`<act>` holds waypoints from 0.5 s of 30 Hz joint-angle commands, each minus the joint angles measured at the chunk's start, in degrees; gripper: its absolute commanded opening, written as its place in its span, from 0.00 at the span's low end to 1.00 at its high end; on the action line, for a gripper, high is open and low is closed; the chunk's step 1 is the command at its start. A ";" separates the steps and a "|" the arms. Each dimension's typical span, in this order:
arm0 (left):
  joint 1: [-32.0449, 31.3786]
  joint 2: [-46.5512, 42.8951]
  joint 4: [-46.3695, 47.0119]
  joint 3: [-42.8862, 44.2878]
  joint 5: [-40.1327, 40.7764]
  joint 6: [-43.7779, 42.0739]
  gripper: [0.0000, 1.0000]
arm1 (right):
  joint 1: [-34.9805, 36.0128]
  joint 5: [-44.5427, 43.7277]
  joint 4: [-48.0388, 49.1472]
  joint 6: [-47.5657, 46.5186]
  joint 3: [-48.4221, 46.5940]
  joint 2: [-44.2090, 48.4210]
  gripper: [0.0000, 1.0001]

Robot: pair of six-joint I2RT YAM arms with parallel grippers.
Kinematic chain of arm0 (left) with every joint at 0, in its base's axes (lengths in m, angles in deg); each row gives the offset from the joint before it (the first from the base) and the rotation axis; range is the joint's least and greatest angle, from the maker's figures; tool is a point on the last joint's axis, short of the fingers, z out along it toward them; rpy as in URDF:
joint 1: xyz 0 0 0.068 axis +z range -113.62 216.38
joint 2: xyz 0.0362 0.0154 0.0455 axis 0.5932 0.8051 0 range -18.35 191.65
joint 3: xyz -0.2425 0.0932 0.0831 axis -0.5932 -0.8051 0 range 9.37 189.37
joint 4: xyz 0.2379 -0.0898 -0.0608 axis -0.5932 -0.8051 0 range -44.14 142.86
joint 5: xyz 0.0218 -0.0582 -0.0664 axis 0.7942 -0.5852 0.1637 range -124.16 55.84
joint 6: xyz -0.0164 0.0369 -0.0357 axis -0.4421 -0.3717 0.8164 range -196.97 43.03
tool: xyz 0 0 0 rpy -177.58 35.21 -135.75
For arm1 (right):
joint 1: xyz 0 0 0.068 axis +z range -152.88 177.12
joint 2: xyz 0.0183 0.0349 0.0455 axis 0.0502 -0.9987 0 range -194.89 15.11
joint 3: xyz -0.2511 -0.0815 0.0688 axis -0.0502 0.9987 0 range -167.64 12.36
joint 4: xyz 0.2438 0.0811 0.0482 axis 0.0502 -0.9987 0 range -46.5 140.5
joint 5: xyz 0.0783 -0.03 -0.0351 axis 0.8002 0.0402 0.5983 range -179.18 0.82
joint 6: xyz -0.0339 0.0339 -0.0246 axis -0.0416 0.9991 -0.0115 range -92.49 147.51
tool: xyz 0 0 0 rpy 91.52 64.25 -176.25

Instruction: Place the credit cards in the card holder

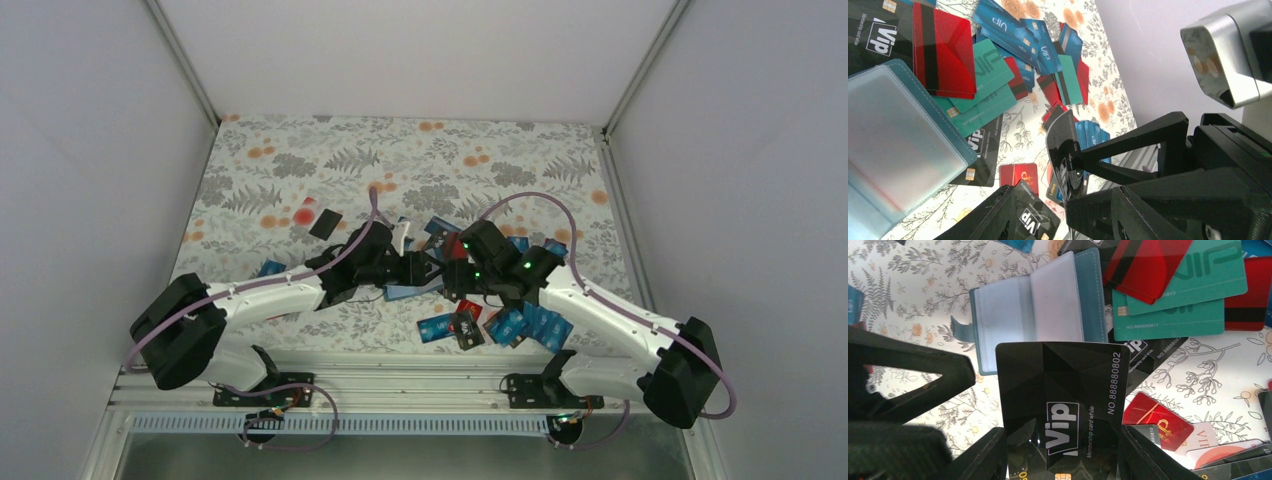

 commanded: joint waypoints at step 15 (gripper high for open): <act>2.42 2.06 5.89 -0.82 -4.71 3.83 0.37 | 0.21 3.60 5.49 -2.61 -2.31 0.80 0.52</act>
